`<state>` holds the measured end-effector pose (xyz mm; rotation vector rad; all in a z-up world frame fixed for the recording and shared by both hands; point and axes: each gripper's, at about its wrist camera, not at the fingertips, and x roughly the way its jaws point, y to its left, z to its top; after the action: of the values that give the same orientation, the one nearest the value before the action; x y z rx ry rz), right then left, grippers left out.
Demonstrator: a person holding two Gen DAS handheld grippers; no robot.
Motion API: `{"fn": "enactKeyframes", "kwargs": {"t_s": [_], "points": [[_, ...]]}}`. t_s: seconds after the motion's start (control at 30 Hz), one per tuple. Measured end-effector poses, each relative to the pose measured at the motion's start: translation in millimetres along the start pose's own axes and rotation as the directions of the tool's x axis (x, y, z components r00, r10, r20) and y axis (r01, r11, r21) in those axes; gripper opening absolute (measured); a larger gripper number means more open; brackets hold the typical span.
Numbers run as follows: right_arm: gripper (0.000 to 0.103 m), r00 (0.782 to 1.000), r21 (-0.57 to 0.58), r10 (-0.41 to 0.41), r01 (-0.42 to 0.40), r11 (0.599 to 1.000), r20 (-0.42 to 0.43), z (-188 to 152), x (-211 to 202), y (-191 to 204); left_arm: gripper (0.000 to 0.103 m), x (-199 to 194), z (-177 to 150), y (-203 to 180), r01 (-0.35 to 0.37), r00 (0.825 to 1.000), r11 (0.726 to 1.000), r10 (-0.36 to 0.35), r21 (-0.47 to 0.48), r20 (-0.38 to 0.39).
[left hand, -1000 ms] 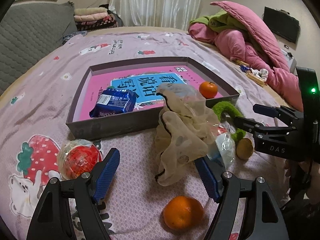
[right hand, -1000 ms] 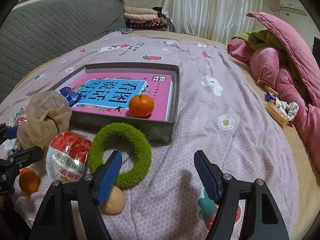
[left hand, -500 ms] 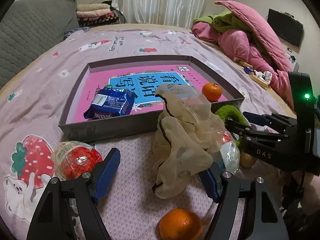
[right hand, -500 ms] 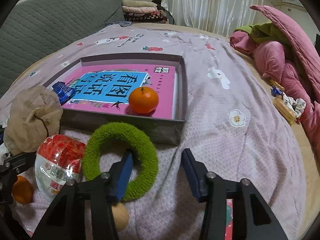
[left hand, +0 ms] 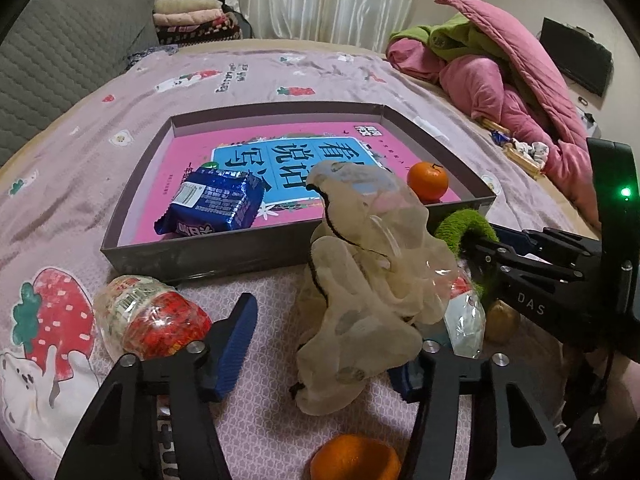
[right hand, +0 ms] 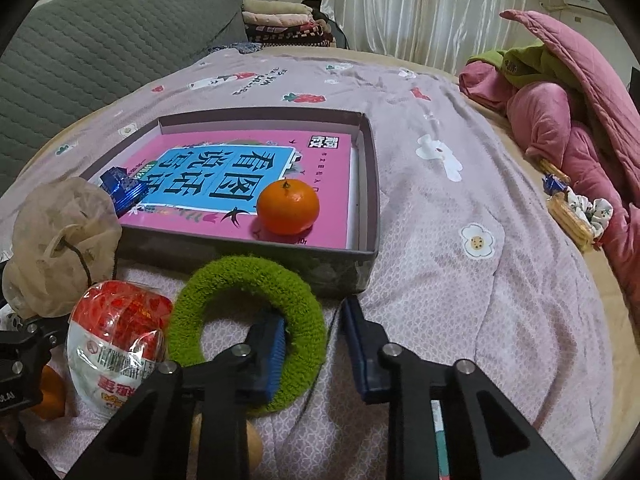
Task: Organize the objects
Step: 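Close the left gripper on the beige mesh bag while the right gripper grasps the green ring, then lift the mesh bag with the left gripper while the right gripper carries the green ring toward the tray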
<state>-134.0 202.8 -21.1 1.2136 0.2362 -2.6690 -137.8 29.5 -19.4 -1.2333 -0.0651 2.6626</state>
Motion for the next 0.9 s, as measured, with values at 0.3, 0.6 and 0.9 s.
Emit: {"fn": "enactKeyframes", "kwargs": {"t_s": [0.3, 0.6, 0.9], "points": [[0.017, 0.999, -0.01, 0.024, -0.024, 1.0, 0.025, 2, -7, 3, 0.028, 1, 4, 8, 0.038, 0.999, 0.998, -0.039, -0.053, -0.011], [0.017, 0.998, 0.004, 0.02, -0.021, 1.0, 0.056, 4, -14, 0, 0.024, -13, 8, 14, 0.078, 0.996, 0.994, -0.075, -0.079, 0.039], [0.017, 0.996, 0.009, 0.026, -0.027, 1.0, 0.081, 6, -23, 1, 0.024, -26, 12, 17, 0.093, 0.994, 0.992, -0.087, -0.081, 0.073]]}}
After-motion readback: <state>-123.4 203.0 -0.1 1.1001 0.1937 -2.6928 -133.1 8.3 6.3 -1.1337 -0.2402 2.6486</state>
